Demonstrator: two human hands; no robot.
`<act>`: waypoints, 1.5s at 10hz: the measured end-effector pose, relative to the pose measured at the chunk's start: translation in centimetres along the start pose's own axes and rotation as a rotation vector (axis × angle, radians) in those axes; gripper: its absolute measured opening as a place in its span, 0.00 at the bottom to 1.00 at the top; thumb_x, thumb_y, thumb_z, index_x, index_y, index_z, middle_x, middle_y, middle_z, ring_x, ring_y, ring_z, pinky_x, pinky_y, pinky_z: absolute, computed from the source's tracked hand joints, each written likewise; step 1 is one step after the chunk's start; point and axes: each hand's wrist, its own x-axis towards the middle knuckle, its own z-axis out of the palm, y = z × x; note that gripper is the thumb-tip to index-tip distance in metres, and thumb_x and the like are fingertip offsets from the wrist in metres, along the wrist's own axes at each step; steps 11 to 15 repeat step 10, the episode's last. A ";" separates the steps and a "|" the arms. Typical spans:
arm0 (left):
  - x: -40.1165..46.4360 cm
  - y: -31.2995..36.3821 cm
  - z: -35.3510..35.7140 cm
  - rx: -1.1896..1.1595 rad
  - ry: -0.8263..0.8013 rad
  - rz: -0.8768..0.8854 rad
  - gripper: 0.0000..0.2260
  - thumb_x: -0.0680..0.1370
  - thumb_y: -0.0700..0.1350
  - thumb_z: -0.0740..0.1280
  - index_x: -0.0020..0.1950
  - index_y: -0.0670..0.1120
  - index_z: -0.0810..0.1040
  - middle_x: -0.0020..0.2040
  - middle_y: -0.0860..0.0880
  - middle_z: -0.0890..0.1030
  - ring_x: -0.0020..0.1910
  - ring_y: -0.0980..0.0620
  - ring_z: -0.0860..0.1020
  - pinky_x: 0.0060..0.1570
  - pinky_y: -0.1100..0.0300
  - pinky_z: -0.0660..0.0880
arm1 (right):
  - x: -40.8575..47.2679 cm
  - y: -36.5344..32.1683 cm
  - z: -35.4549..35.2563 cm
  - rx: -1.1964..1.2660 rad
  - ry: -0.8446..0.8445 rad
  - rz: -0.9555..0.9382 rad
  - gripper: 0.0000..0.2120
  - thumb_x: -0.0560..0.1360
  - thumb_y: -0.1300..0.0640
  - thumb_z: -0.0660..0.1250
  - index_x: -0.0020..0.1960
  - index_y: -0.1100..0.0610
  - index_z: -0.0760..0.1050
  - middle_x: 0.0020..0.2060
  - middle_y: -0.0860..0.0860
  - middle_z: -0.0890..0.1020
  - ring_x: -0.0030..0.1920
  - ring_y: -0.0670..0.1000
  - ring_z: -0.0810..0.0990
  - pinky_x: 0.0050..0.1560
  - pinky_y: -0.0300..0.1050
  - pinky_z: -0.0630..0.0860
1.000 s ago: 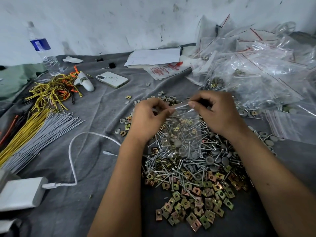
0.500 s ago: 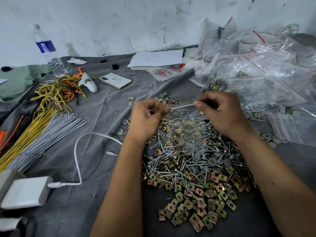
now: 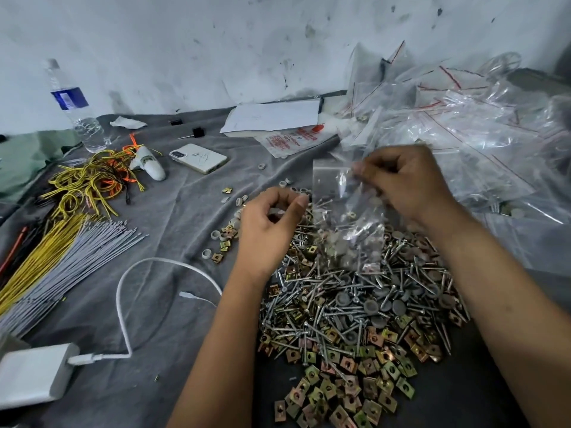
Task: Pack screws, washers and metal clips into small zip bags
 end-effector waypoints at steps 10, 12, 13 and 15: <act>-0.3 -0.7 2.8 0.580 -0.400 0.131 0.26 0.78 0.68 0.61 0.68 0.54 0.81 0.70 0.55 0.76 0.74 0.52 0.65 0.74 0.49 0.63 | 0.7 2.9 -7.5 -0.041 0.457 0.228 0.13 0.76 0.57 0.75 0.59 0.56 0.82 0.49 0.51 0.86 0.51 0.53 0.85 0.56 0.54 0.83; -0.3 -0.7 2.8 0.580 -0.400 0.131 0.26 0.78 0.68 0.61 0.68 0.54 0.81 0.70 0.55 0.76 0.74 0.52 0.65 0.74 0.49 0.63 | 0.7 2.9 -7.5 -0.041 0.457 0.228 0.13 0.76 0.57 0.75 0.59 0.56 0.82 0.49 0.51 0.86 0.51 0.53 0.85 0.56 0.54 0.83; -0.3 -0.7 2.8 0.580 -0.400 0.131 0.26 0.78 0.68 0.61 0.68 0.54 0.81 0.70 0.55 0.76 0.74 0.52 0.65 0.74 0.49 0.63 | 0.7 2.9 -7.5 -0.041 0.457 0.228 0.13 0.76 0.57 0.75 0.59 0.56 0.82 0.49 0.51 0.86 0.51 0.53 0.85 0.56 0.54 0.83; -0.3 -0.7 2.8 0.580 -0.400 0.131 0.26 0.78 0.68 0.61 0.68 0.54 0.81 0.70 0.55 0.76 0.74 0.52 0.65 0.74 0.49 0.63 | 0.7 2.9 -7.5 -0.041 0.457 0.228 0.13 0.76 0.57 0.75 0.59 0.56 0.82 0.49 0.51 0.86 0.51 0.53 0.85 0.56 0.54 0.83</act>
